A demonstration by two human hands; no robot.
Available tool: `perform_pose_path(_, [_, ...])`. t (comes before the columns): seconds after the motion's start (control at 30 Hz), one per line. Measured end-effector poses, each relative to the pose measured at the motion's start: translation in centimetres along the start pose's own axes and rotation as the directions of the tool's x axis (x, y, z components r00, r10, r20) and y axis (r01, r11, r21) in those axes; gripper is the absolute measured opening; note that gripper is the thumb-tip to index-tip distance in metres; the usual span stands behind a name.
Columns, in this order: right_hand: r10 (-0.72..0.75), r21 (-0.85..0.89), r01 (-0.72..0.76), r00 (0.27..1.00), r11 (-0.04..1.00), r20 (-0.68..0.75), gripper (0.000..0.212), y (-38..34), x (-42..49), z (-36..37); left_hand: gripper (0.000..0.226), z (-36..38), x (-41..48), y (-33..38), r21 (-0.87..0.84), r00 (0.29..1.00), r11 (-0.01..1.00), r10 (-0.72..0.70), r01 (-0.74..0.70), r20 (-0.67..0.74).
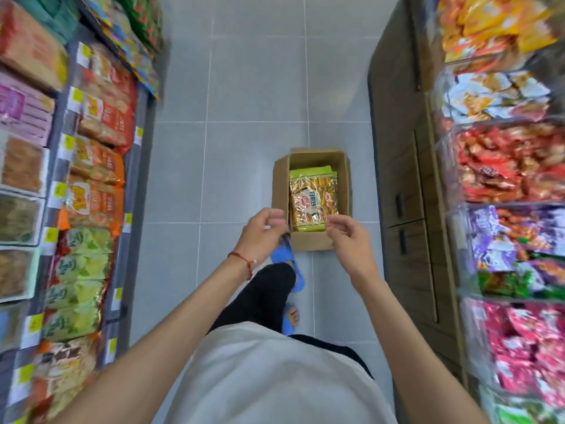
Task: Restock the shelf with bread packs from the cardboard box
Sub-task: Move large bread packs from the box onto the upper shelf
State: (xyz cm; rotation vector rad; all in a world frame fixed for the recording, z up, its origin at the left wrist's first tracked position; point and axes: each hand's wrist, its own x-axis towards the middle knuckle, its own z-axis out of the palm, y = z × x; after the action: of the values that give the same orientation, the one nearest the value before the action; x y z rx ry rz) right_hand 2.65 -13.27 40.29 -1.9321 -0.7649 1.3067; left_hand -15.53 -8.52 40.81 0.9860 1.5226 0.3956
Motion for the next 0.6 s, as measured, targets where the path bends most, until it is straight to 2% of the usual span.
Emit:
perform_pose_path(0.2, [0.07, -0.107, -0.065, 0.996, 0.992, 0.047, 0.026, -1.2, 6.5, -2.0, 0.026, 3.0, 6.3, 1.4, 0.008, 0.992, 0.993, -0.118, 0.118, -0.044])
perform_pose_path(0.4, [0.119, -0.263, -0.087, 0.987, 0.961, 0.105, 0.027, -1.6, 13.0, -3.3, 0.024, 5.5, 12.6, 1.6, 0.05, 0.978, 0.976, -0.21, 0.211, -0.018])
perform_pose_path(0.6, [0.152, -0.405, -0.056, 0.966, 0.913, 0.21, 0.026, -1.0, 20.7, -3.8, 0.027, 7.3, 17.5, 0.6, 0.132, 0.959, 0.954, -0.251, 0.267, -0.13])
